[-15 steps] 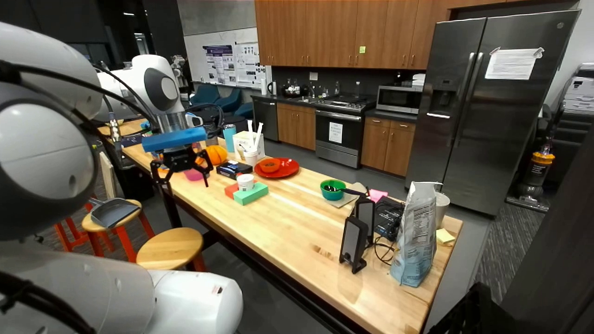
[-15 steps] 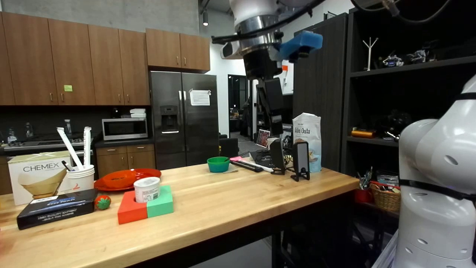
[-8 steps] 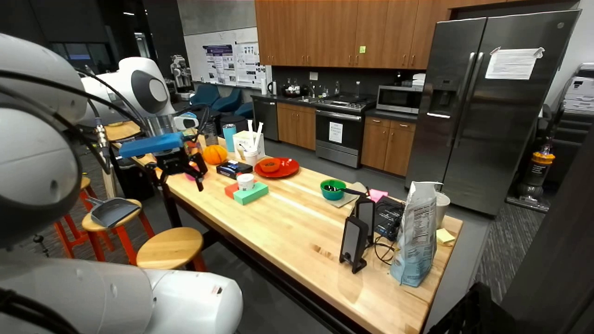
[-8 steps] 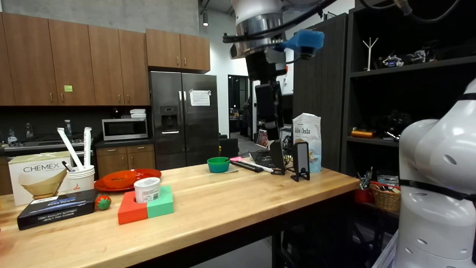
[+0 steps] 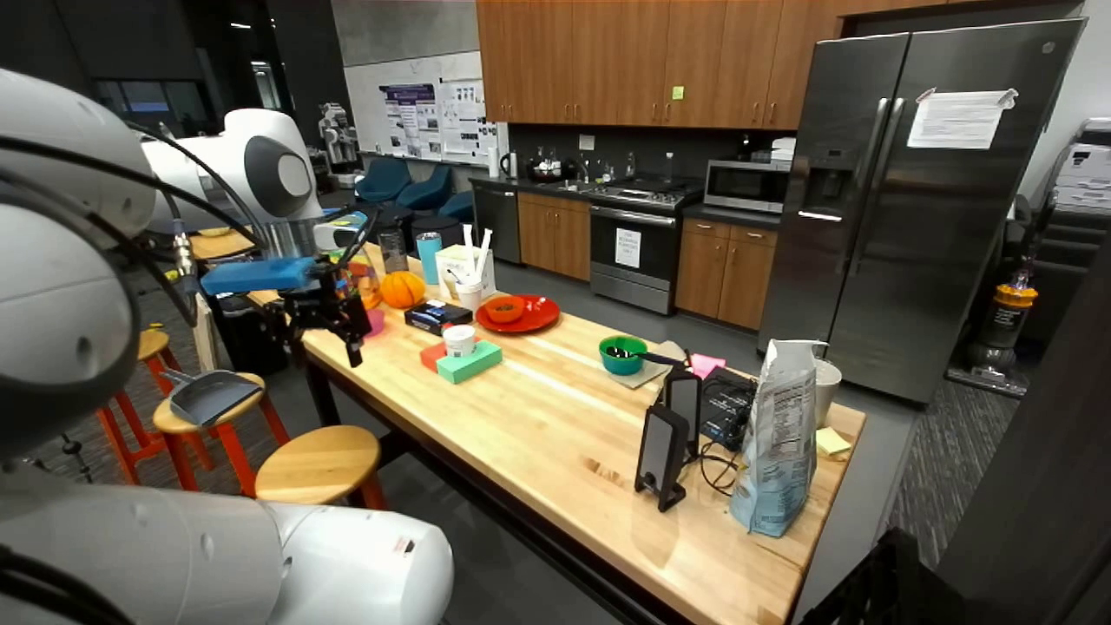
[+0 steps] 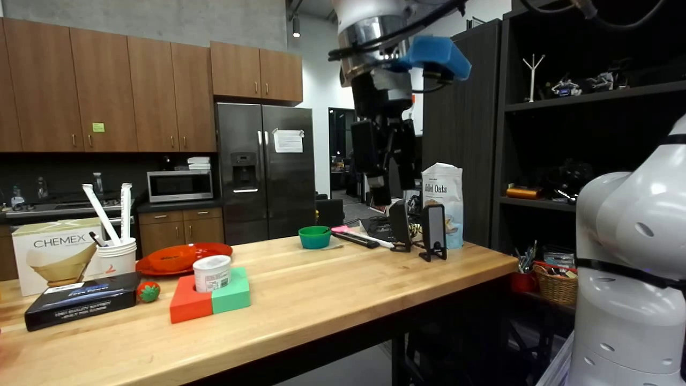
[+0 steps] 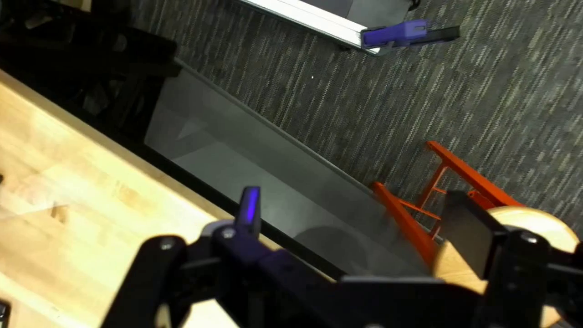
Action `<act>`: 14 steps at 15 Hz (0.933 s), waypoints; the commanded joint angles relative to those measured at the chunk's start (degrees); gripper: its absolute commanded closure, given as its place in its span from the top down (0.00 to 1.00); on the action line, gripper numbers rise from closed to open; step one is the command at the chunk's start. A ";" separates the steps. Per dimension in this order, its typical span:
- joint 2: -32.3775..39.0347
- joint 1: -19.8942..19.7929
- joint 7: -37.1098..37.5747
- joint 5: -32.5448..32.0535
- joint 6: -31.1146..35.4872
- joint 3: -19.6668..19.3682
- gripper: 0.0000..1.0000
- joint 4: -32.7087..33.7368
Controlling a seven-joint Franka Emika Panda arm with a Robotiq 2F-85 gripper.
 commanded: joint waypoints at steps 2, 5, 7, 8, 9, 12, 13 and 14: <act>-0.21 -0.69 -0.35 3.35 0.20 0.41 1.00 0.28; -0.46 -0.68 -0.40 4.89 0.60 0.31 1.00 0.34; -0.63 -0.70 -0.42 4.91 0.61 0.26 1.00 0.34; -0.69 -0.70 -0.43 4.92 0.61 0.26 1.00 0.34; -0.72 -0.70 -0.43 4.92 0.61 0.26 1.00 0.34; -0.72 -0.70 -0.43 4.92 0.61 0.26 1.00 0.34; -0.72 -0.70 -0.43 4.92 0.61 0.26 1.00 0.34; -0.72 -0.70 -0.44 4.92 0.61 0.26 1.00 0.34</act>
